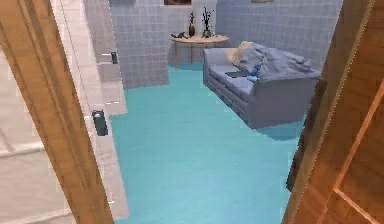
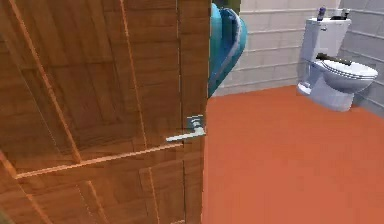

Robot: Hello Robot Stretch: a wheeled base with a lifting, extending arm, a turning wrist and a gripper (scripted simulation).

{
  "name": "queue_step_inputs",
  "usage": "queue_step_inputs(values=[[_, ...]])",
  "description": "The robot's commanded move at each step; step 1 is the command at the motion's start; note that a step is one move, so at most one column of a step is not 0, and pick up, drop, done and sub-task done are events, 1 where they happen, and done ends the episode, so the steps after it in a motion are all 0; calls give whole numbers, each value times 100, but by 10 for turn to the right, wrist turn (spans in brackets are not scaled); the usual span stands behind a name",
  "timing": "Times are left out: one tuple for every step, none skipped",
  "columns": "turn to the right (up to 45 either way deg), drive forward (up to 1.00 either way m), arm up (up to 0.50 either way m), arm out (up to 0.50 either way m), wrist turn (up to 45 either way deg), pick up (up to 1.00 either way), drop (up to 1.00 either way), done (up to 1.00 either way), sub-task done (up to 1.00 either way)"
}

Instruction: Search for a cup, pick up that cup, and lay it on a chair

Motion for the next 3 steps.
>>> queue_step_inputs(values=[[90, 0, 0, 0, 0, 0, 0, 0, 0], [0, 40, 0, 0, 0, 0, 0, 0, 0], [-240, 0, 0, 0, 0, 0, 0, 0, 0]])
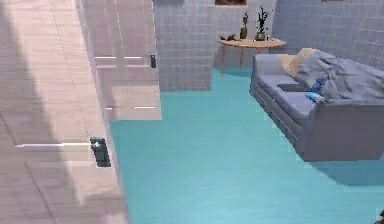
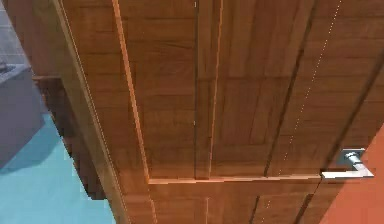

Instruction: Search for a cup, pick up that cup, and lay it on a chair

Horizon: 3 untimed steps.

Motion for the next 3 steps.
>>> queue_step_inputs(values=[[0, 100, 0, 0, 0, 0, 0, 0, 0], [-450, 0, 0, 0, 0, 0, 0, 0, 0], [0, 30, 0, 0, 0, 0, 0, 0, 0]])
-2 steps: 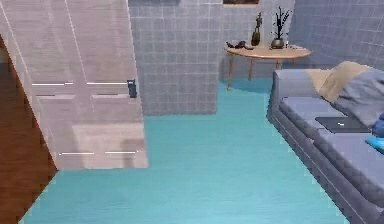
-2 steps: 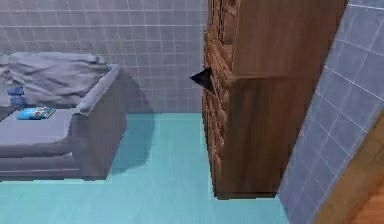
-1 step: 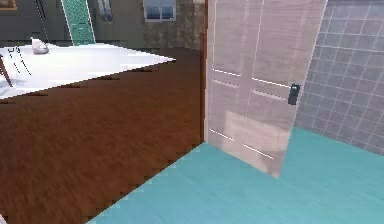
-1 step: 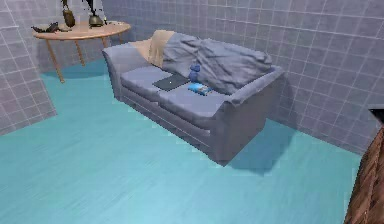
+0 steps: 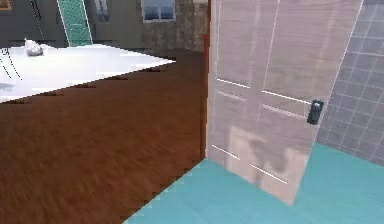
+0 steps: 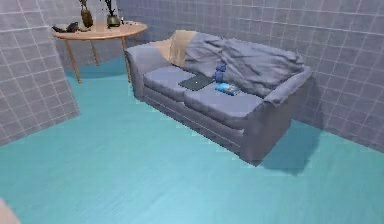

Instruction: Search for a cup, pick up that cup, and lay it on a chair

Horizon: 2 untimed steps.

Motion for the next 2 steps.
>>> queue_step_inputs(values=[[-390, 0, 0, 0, 0, 0, 0, 0, 0], [0, 100, 0, 0, 0, 0, 0, 0, 0]])
